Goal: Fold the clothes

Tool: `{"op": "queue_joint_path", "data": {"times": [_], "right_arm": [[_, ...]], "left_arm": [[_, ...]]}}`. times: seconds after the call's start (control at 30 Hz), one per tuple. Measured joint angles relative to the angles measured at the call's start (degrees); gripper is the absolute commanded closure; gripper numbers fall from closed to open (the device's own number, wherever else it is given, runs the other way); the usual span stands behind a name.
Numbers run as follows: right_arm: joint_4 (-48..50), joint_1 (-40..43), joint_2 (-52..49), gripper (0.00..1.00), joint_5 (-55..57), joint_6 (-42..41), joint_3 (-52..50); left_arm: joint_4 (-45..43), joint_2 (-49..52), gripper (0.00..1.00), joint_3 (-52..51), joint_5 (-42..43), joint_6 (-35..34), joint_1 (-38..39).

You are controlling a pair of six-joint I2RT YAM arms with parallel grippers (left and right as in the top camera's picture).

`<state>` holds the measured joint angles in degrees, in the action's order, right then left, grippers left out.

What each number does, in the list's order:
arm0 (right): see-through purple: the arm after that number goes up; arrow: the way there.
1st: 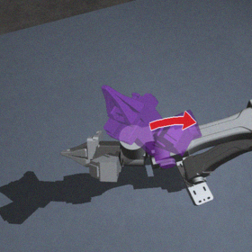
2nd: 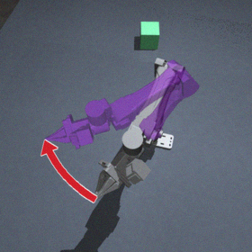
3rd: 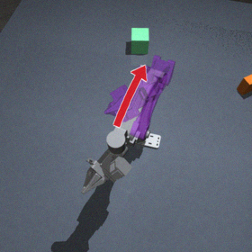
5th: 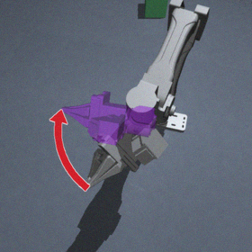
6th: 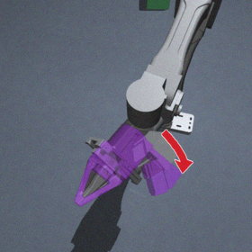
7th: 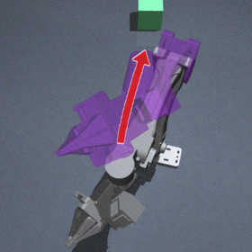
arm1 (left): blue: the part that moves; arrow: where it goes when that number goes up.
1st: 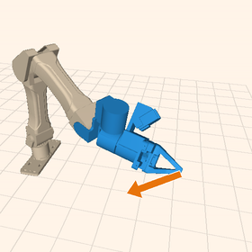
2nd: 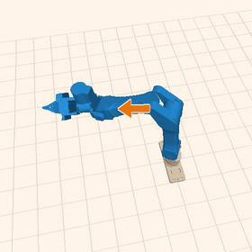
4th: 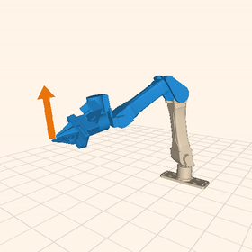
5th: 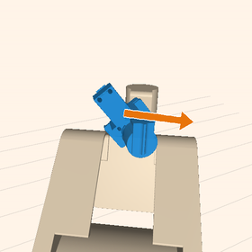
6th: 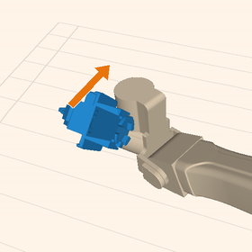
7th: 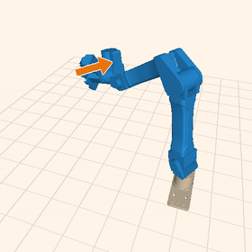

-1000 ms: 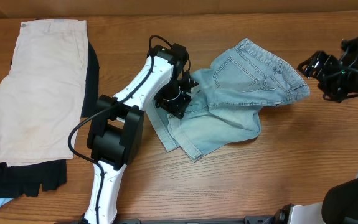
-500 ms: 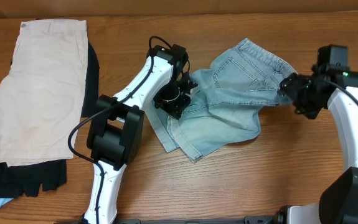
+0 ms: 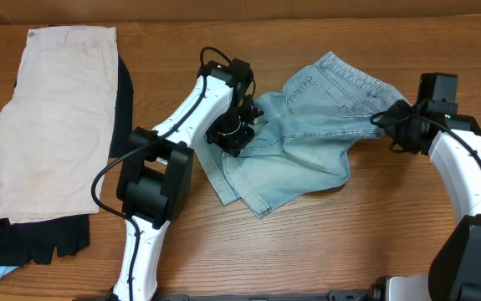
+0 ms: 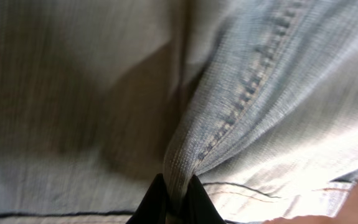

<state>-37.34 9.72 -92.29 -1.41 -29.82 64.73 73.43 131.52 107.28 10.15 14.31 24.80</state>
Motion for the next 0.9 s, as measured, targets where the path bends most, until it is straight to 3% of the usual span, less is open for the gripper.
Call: {"op": "queue_joint_path", "data": {"times": [0.17,0.33,0.6,0.9], "right_arm": [[1.53,0.35,0.0,0.96,0.81,-0.15,0.0],[-2.14,1.29,0.0,0.96,0.09,-0.15,2.69],[-13.46,1.44,0.0,0.96,-4.92,3.13,18.91],[-29.57,1.44,0.0,0.96,-9.51,8.83,34.47]], "left_arm": [[3.37,0.0,0.96,3.26,-4.44,-3.17,-2.43],[8.04,0.0,0.96,17.07,-7.89,-6.49,-6.86],[10.58,-1.25,0.96,43.34,-8.44,-8.46,-10.91],[11.85,-8.07,0.96,53.96,-11.52,-9.53,-11.19]]}}
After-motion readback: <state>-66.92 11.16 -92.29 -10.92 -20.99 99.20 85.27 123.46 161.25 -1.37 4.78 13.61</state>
